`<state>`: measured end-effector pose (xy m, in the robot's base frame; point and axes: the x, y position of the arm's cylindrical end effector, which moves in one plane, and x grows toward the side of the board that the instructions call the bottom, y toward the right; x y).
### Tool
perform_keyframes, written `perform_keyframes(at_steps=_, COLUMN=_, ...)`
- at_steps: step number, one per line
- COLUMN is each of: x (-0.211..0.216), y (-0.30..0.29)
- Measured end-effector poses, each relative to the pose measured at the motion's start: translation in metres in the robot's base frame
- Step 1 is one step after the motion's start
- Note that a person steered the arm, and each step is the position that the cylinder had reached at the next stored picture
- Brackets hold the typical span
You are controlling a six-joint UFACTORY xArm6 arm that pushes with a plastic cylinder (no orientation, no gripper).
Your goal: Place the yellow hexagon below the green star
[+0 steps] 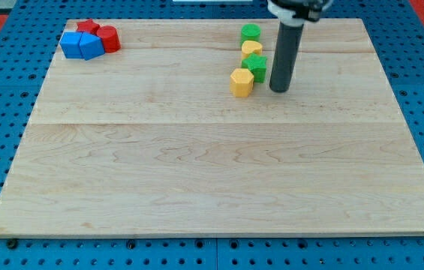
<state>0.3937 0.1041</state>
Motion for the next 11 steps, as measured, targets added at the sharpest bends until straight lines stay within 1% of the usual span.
perform_keyframes(at_steps=1, x=0.031, y=-0.059)
perform_keyframes(at_steps=2, x=-0.006, y=-0.114)
perform_keyframes(at_steps=3, x=-0.044, y=-0.120)
perform_keyframes(at_steps=4, x=-0.048, y=-0.112)
perform_keyframes(at_steps=5, x=-0.036, y=-0.104)
perform_keyframes(at_steps=6, x=0.006, y=-0.076)
perform_keyframes(at_steps=7, x=0.019, y=-0.095)
perform_keyframes(at_steps=8, x=-0.025, y=-0.146)
perform_keyframes(at_steps=9, x=-0.073, y=-0.111)
perform_keyframes(at_steps=10, x=-0.067, y=-0.075)
perform_keyframes(at_steps=11, x=-0.038, y=-0.066)
